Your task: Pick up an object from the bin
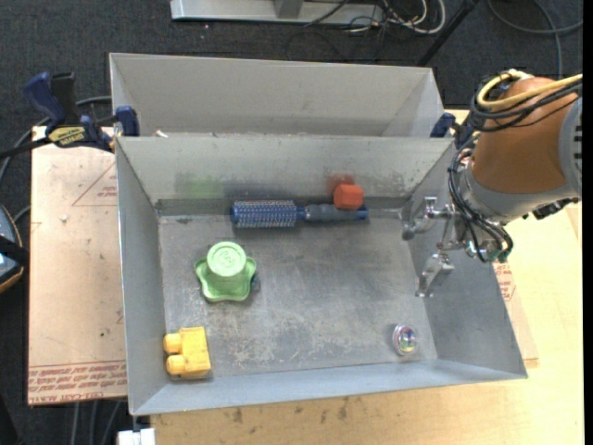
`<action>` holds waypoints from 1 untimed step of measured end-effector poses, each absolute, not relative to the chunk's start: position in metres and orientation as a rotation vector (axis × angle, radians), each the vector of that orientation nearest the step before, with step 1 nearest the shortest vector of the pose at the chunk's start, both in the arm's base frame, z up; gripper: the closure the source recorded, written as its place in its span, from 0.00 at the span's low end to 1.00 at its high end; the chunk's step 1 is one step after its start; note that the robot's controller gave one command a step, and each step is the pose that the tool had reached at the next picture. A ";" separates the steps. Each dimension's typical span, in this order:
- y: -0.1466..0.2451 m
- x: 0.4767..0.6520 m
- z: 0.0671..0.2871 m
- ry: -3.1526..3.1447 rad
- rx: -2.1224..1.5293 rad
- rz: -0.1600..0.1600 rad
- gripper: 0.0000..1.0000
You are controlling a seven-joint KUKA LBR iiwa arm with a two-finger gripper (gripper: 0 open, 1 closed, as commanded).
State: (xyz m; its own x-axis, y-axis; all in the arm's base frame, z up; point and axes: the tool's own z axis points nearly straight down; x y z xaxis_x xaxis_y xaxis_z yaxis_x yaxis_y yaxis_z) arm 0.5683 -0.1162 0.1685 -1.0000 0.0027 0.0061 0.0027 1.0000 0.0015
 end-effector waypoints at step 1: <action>-0.136 0.487 0.161 -3.123 -0.328 -0.001 0.00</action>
Offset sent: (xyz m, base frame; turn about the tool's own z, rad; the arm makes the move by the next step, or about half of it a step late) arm -0.0810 -0.0199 -0.0067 0.2054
